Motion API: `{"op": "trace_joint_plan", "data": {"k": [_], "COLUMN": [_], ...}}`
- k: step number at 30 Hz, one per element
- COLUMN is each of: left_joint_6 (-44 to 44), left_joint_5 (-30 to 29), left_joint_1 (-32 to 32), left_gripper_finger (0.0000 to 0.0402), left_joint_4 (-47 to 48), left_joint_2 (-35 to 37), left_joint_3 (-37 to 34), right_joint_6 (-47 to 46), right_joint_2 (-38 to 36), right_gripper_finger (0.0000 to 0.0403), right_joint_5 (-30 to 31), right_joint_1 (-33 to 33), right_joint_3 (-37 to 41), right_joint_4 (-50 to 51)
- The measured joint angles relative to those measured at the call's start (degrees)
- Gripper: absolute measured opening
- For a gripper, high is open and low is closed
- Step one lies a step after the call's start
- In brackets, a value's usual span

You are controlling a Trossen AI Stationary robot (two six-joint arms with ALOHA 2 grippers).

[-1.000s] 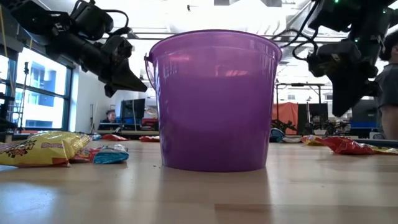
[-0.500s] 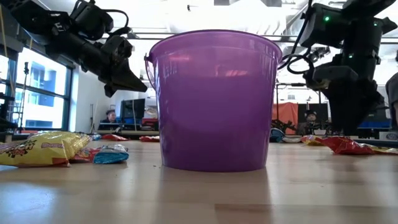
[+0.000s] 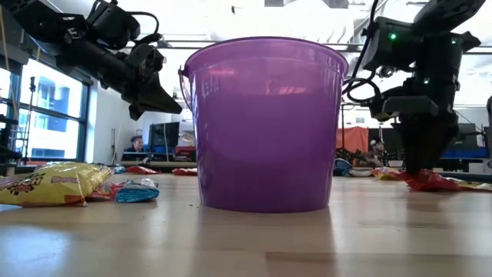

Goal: Sort candy
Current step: Put the red candy into the white bucket

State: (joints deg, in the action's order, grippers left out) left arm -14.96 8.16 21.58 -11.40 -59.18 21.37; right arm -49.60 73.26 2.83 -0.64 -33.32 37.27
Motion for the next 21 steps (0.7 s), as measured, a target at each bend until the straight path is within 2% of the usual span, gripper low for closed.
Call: {"op": "trace_joint_plan", "data": {"k": [7,10,14,21], "left_joint_6": [0.02,0.02,0.05,0.06], "left_joint_5": [-0.02,0.00,-0.02,-0.02], "left_joint_1": [0.00,0.00,0.00,0.00], "left_gripper_finger": [0.0000,0.0000,0.0000,0.0000], "left_joint_4": [-0.02,-0.02,-0.02,-0.04], "left_joint_2": [0.00,0.00,0.00,0.00], "left_joint_3": [0.00,0.00,0.00,0.00], "right_joint_6": [0.18,1.58,5.44,13.34], "right_joint_2": [0.66,0.54,0.52,1.76], "right_gripper_finger": [0.0058,0.0011,0.0015,0.0002], "right_joint_5": [-1.67,-1.36,0.73,8.79], "right_joint_1": [0.01,0.02,1.10,7.33], "right_joint_3": [-0.18,-2.73,-8.86,-21.83], "right_joint_4": [-3.73,-3.30,-2.98,-7.29]}}
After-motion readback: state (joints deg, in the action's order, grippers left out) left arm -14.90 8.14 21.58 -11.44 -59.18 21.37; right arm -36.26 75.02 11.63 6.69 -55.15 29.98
